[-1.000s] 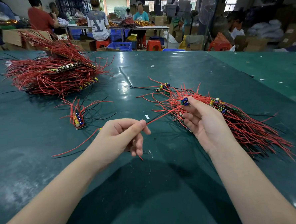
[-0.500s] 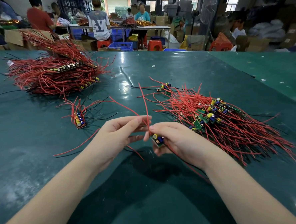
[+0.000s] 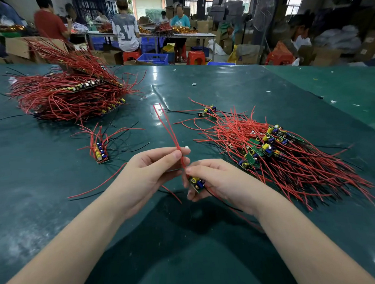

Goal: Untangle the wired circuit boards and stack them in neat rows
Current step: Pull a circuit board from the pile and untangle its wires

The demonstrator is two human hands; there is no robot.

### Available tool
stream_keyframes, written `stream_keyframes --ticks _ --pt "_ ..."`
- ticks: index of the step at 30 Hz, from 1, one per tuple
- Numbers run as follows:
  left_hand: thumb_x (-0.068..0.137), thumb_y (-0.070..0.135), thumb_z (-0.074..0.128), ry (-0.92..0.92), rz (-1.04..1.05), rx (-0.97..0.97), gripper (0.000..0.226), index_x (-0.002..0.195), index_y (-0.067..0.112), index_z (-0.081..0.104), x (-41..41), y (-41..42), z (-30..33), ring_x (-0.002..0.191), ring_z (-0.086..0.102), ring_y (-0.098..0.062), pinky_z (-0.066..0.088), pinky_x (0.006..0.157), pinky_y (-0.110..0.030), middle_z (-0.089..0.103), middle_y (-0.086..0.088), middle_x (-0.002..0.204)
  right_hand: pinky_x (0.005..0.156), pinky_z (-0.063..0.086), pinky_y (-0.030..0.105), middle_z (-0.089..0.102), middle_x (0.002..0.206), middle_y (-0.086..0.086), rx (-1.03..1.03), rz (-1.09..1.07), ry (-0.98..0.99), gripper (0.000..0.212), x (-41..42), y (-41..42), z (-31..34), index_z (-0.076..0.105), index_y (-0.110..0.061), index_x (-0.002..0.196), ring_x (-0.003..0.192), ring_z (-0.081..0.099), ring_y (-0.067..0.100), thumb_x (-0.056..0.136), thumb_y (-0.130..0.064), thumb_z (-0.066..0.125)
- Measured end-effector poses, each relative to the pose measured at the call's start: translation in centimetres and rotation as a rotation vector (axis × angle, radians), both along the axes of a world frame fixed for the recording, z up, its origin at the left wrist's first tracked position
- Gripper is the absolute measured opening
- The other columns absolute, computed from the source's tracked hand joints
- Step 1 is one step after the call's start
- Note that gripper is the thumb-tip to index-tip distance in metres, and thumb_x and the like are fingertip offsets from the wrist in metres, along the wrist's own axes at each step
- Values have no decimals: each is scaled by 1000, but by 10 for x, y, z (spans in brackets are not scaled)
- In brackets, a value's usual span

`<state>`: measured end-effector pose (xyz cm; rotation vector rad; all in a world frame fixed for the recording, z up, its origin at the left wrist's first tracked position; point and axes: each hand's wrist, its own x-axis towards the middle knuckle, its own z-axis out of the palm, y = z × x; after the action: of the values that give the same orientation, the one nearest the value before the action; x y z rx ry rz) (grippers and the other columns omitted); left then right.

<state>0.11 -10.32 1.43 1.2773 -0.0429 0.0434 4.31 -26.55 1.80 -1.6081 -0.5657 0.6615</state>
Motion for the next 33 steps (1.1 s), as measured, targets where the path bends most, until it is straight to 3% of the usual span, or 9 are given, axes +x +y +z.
stream_keyframes --ticks 6,18,27,33 --pt "72 11 64 -34 72 -83 17 82 11 78 2 3 -1 82 72 -16 56 73 -21 74 -13 85 65 51 24 58 68 4 -33 -11 -31 33 2 -2 -1 63 -15 70 60 59 14 100 -17 47" --pt "76 15 62 -34 140 -152 19 90 9 73 4 2 -1 84 73 -19 56 69 -21 75 -12 88 66 51 22 58 65 1 -68 15 -24 33 -1 -2 0 64 -14 71 61 59 14 100 -19 48" --pt "78 15 61 -60 178 -196 22 96 7 71 7 4 -2 89 73 -20 57 73 -23 75 -9 90 67 52 24 59 64 -4 -99 4 -47 33 2 -5 -1 63 -13 71 61 59 13 100 -18 48" --pt "89 0 54 -72 255 -198 18 99 6 68 9 7 0 86 73 -17 56 72 -21 76 -7 89 67 52 24 59 65 -3 -123 -5 -72 34 3 -5 -2 63 -12 71 62 58 12 100 -17 47"
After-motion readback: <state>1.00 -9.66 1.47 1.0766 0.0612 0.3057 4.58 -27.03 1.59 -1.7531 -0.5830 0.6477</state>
